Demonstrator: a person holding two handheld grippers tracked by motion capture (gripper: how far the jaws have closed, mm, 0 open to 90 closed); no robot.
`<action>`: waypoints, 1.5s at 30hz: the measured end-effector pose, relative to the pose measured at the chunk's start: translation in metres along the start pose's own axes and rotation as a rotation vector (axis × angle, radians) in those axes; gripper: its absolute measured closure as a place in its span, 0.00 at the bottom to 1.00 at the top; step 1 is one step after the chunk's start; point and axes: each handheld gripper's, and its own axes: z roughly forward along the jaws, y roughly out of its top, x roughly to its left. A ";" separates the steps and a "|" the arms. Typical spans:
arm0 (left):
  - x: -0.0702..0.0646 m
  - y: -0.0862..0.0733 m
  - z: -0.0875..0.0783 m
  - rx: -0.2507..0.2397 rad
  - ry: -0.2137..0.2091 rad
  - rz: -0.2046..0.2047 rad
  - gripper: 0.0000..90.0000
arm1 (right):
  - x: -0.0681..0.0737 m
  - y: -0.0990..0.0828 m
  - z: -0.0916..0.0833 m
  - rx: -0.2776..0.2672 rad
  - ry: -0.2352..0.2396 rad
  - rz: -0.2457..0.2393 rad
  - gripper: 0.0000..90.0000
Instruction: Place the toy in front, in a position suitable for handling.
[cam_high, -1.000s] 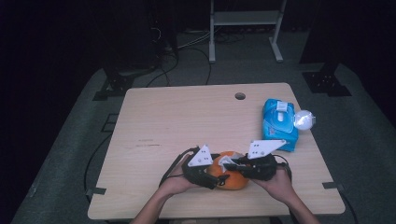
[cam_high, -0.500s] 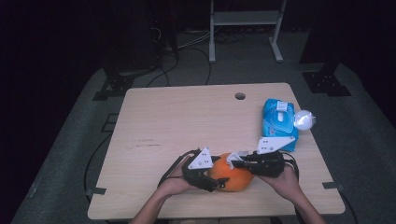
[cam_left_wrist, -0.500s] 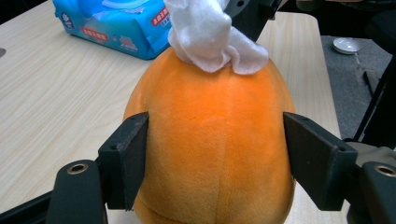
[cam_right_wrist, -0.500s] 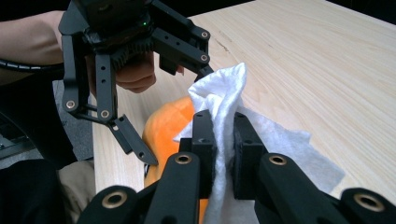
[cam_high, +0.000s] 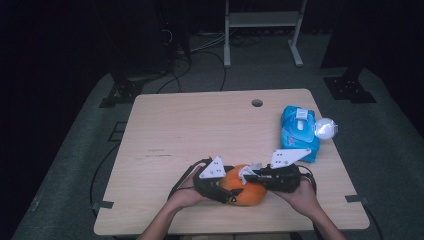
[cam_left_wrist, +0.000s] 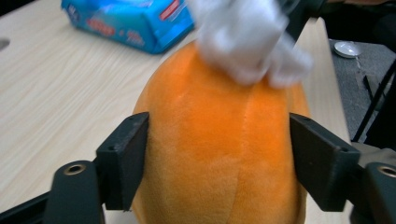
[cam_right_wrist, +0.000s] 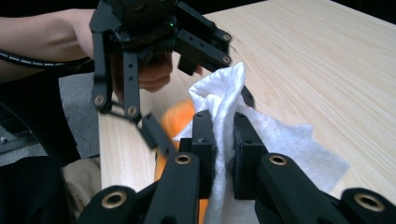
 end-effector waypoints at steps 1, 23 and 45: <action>0.003 -0.002 -0.001 -0.002 -0.005 -0.019 0.30 | -0.003 -0.003 -0.002 -0.004 0.001 0.014 0.90; 0.019 -0.017 -0.009 0.007 -0.038 -0.091 0.31 | -0.025 -0.028 -0.024 -0.010 0.035 0.115 0.90; -0.007 0.002 0.000 0.009 -0.007 0.018 0.30 | -0.028 -0.024 -0.017 -0.047 0.050 0.125 0.90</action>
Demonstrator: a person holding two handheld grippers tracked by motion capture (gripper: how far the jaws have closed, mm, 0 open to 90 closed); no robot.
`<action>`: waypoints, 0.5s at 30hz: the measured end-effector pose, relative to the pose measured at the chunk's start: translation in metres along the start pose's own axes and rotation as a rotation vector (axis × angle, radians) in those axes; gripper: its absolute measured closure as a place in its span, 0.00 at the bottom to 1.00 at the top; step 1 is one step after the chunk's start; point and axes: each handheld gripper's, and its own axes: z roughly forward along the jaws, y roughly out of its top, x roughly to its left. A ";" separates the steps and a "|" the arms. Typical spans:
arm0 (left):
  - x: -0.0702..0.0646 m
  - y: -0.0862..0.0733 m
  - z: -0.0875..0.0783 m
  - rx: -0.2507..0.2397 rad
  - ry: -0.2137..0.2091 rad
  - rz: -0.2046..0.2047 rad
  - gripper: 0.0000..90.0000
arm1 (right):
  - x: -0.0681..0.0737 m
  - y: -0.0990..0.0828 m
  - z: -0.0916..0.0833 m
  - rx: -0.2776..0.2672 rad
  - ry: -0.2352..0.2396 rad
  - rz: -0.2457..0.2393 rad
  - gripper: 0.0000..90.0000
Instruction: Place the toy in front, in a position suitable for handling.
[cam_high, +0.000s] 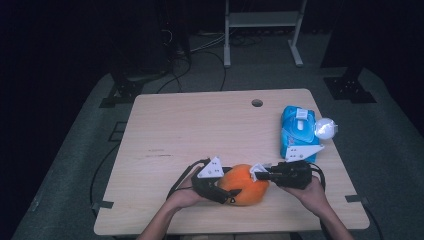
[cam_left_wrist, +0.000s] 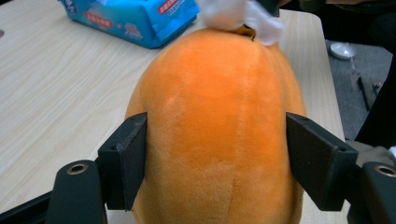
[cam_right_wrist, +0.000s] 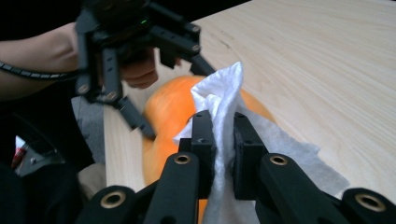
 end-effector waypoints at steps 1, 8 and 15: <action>-0.002 0.001 0.000 -0.001 -0.005 0.003 0.30 | 0.000 0.000 0.000 -0.004 -0.004 0.004 0.90; 0.002 -0.002 -0.002 -0.001 -0.018 0.002 0.30 | -0.001 0.001 0.001 0.002 -0.018 -0.001 0.90; 0.000 0.000 -0.001 0.003 -0.015 0.013 0.30 | -0.008 -0.003 -0.003 0.018 -0.031 0.023 0.90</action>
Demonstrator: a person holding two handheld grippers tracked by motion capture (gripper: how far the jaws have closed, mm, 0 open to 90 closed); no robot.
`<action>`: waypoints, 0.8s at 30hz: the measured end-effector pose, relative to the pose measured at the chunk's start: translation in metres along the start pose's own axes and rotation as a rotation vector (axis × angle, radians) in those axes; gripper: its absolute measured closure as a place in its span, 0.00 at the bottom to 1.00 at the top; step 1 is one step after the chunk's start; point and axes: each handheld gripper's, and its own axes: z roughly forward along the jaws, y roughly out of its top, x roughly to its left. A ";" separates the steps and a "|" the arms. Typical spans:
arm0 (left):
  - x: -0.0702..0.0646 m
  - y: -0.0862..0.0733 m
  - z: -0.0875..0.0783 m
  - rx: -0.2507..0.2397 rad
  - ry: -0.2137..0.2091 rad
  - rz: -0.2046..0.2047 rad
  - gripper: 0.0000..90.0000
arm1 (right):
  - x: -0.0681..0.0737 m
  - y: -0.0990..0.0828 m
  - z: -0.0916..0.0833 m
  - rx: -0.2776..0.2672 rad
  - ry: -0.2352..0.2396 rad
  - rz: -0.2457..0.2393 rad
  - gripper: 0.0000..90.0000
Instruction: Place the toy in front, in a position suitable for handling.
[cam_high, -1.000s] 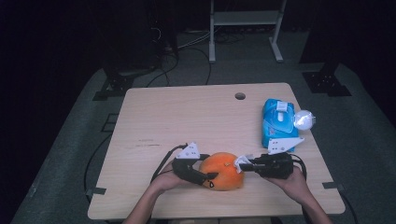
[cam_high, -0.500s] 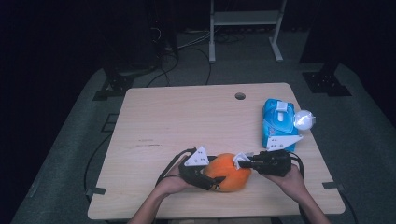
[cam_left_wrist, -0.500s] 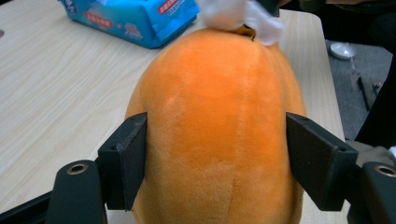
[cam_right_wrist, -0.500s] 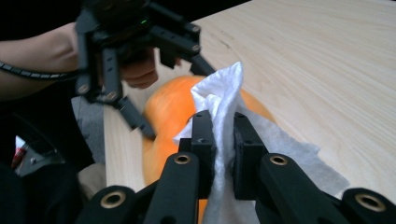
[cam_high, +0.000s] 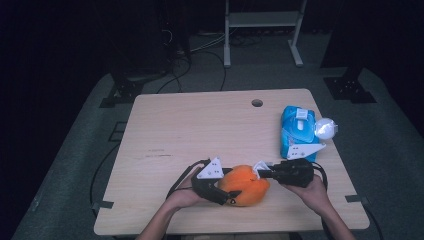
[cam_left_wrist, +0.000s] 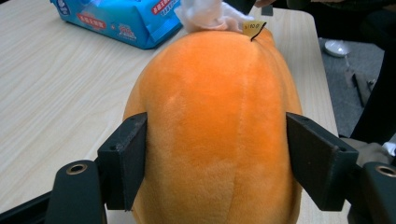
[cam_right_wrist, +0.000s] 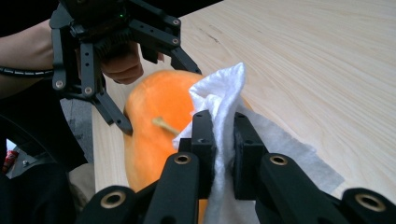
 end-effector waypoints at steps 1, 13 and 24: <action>-0.001 0.001 0.000 0.007 0.002 0.008 0.29 | 0.002 0.002 0.001 -0.001 0.001 -0.008 0.90; -0.007 0.006 0.001 0.006 -0.014 0.044 0.21 | 0.028 0.019 0.021 0.012 0.042 -0.108 0.90; -0.002 0.007 0.003 0.015 -0.007 -0.076 0.30 | 0.025 0.017 0.015 0.019 0.018 -0.111 0.90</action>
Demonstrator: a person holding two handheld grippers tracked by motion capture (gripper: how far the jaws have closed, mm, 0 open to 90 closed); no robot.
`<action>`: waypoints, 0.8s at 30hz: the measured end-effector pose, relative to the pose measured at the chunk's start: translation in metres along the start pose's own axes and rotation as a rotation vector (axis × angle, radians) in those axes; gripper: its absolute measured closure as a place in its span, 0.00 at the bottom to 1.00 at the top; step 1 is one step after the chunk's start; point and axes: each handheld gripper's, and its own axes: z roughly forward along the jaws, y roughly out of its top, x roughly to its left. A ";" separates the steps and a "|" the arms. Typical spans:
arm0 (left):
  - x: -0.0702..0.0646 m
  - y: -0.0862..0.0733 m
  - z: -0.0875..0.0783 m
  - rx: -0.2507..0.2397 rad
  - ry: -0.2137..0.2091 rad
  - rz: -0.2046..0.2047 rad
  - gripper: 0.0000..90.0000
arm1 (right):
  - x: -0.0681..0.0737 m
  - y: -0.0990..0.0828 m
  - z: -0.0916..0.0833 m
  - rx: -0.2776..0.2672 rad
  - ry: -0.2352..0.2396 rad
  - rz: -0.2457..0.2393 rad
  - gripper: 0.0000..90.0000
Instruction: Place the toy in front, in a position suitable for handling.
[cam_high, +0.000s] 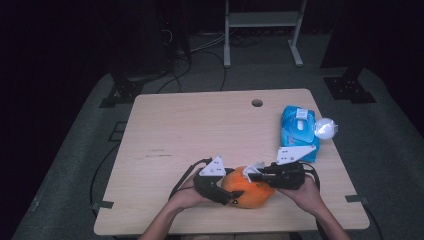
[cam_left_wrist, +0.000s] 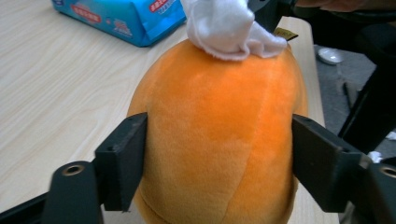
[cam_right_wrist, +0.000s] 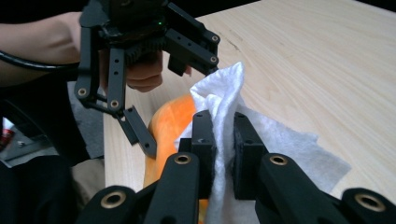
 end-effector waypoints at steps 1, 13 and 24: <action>-0.003 0.003 0.000 0.014 0.012 0.012 0.31 | 0.002 0.002 0.000 0.004 -0.007 -0.009 0.90; -0.005 0.004 0.005 -0.018 -0.015 -0.010 0.12 | 0.015 0.007 0.007 0.026 0.037 -0.063 0.90; -0.016 0.010 0.005 0.016 0.002 0.051 0.32 | 0.023 0.014 0.011 0.030 0.030 -0.082 0.90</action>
